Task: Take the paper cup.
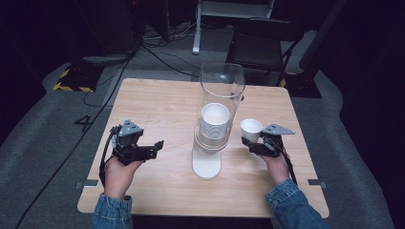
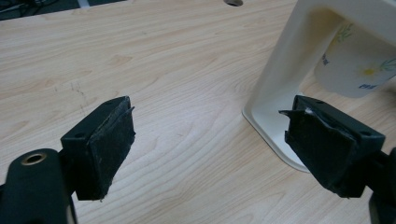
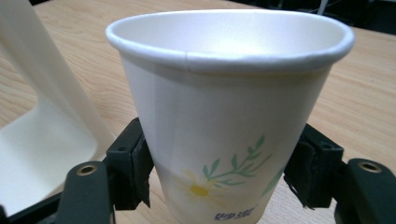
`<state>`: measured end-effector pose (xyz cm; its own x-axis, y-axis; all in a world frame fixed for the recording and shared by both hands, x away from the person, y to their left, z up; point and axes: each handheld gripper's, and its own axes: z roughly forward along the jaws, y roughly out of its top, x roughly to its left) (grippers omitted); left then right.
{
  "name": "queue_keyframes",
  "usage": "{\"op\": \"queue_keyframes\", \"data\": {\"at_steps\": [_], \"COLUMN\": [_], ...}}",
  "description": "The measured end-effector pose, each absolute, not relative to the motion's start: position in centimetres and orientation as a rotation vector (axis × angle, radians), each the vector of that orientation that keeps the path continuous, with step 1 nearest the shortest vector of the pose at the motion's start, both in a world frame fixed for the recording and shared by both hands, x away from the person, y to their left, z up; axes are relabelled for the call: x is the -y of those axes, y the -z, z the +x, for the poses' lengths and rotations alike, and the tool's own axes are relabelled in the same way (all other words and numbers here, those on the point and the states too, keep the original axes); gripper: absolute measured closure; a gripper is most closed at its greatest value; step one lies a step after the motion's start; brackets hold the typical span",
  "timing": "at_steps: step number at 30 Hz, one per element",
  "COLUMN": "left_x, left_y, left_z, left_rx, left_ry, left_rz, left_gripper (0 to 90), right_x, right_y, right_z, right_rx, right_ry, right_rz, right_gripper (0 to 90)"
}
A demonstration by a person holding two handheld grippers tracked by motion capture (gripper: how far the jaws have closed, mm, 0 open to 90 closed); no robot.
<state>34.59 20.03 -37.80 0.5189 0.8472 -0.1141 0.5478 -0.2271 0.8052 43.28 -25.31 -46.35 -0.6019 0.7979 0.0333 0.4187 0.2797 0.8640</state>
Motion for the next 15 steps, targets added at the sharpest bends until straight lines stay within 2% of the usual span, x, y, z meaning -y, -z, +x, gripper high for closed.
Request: {"op": "queue_keyframes", "data": {"at_steps": [15], "left_x": [-20.2], "left_y": [37.9], "left_z": [34.4], "left_rx": [-1.151], "left_ry": [-0.442], "left_rz": [1.91], "left_gripper": [15.5], "right_x": [24.5], "right_y": [48.3], "right_z": [44.4], "right_rx": [-2.229], "right_ry": [-1.224], "right_rz": [1.103], "right_gripper": [32.3]}}
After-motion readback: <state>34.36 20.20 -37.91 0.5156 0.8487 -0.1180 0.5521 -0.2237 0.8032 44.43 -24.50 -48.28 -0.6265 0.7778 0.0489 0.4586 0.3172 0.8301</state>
